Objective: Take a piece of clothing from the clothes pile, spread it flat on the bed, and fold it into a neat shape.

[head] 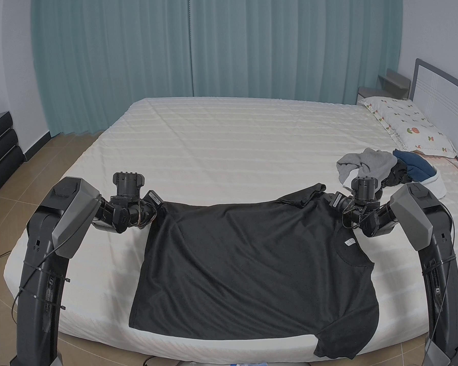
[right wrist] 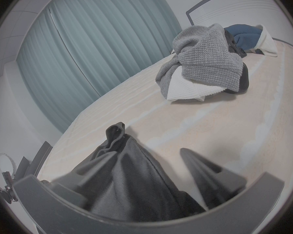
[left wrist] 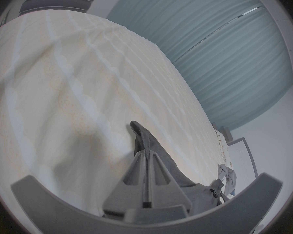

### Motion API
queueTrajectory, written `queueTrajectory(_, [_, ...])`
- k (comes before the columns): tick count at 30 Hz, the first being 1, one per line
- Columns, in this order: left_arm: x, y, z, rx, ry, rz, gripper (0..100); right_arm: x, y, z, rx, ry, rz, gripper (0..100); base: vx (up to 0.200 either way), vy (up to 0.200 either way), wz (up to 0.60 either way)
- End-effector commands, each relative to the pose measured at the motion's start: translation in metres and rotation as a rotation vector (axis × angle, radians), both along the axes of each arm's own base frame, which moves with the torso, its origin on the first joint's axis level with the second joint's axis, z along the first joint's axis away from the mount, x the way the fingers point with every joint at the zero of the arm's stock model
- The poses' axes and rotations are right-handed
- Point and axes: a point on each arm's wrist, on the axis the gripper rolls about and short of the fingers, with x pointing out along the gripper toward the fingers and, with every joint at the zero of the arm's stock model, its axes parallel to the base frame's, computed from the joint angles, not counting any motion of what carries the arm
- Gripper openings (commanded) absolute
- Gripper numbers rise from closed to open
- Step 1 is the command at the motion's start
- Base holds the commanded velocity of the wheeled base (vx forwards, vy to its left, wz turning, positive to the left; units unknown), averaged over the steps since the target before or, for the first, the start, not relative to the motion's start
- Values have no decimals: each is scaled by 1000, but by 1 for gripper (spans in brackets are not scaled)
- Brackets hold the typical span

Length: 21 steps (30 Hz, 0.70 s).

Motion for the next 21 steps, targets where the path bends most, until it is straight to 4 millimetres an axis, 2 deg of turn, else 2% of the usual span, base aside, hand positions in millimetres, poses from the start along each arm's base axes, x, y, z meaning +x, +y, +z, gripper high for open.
queueTrajectory(1, [1,0,-2,8,-3,15,0,1,-3,-2,0,-3,-5,0,0,0,0])
queueTrajectory(14, [7,5,1,26,-103,85,0,12,-6,15,-12,-109,-54,0,0,0,0])
queueTrajectory(21, [11,8,-1,23,-176,108,0,22,-5,16,-29,-165,-101,0,0,0,0])
